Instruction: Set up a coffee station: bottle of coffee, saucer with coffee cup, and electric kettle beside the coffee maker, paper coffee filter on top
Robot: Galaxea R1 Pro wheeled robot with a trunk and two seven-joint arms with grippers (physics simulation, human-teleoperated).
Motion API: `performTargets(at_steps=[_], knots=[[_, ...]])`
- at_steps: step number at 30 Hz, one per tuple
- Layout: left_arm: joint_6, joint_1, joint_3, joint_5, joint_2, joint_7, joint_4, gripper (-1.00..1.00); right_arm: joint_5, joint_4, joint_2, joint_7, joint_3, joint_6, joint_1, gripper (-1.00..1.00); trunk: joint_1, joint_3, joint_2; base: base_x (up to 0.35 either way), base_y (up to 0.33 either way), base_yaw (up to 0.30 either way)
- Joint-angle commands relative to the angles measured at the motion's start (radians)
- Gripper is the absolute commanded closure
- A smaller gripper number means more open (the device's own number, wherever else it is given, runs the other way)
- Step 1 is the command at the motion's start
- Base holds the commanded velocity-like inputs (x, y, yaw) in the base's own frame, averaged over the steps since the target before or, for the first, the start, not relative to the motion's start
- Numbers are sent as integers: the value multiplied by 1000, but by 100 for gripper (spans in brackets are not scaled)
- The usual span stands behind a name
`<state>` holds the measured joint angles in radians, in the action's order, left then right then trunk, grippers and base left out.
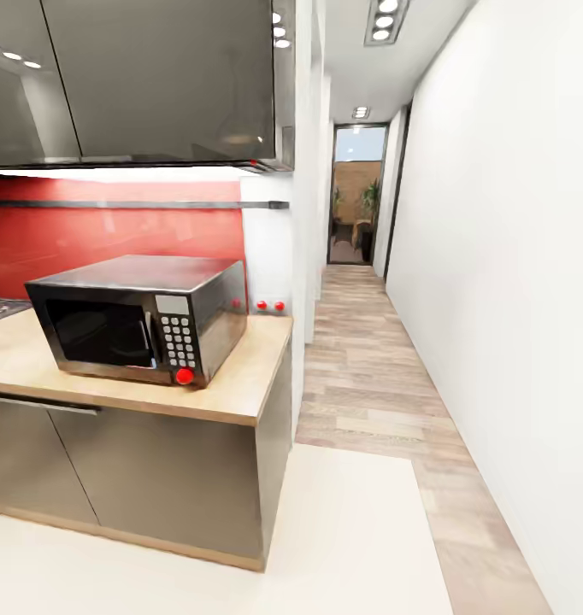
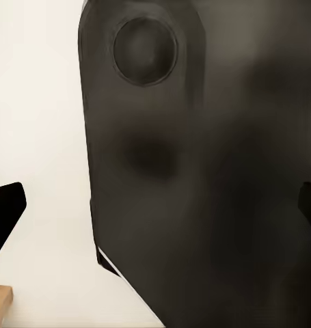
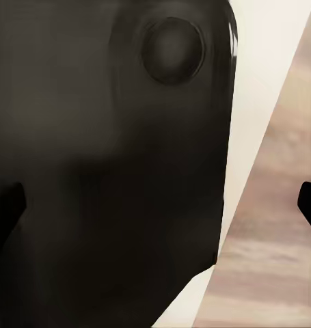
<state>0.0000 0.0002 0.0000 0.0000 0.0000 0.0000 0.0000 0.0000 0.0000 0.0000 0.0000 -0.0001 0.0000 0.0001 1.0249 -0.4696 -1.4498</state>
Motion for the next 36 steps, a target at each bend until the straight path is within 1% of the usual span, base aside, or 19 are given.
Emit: performTargets(at_steps=[1, 6, 7, 11, 14, 21, 36], knots=[[-6, -2, 2, 2, -6, -2, -6, -100, 2, -6, 6, -4, -5, 6, -2, -100, 0, 0, 0, 0, 0, 0], [-9, 1, 1, -1, -4, -2, -10, -100, 3, -34, 34, -3, 0, -4, -2, -100, 0, 0, 0, 0, 0, 0], [-9, 1, 1, -1, -3, -2, -10, -100, 3, -40, 35, -3, 1, -8, -2, -100, 0, 0, 0, 0, 0, 0], [-11, 1, 2, 1, -3, -2, -11, -100, 2, -62, 32, -3, -2, -11, -2, -100, 0, 0, 0, 0, 0, 3], [-12, 1, -1, 1, -4, -2, -11, -100, 2, -79, 31, -3, -3, -11, -2, -100, 0, -2, 0, 0, 0, 133], [-11, 1, -3, 2, -5, -2, -11, -100, 3, -106, 30, -3, -2, -11, -2, -100, 0, -7, 0, 0, 0, 223], [-9, 1, 2, 2, -4, -2, -10, -100, 3, -109, 29, -3, -1, -9, -2, -100, 0, -20, 0, 0, 0, 234]])
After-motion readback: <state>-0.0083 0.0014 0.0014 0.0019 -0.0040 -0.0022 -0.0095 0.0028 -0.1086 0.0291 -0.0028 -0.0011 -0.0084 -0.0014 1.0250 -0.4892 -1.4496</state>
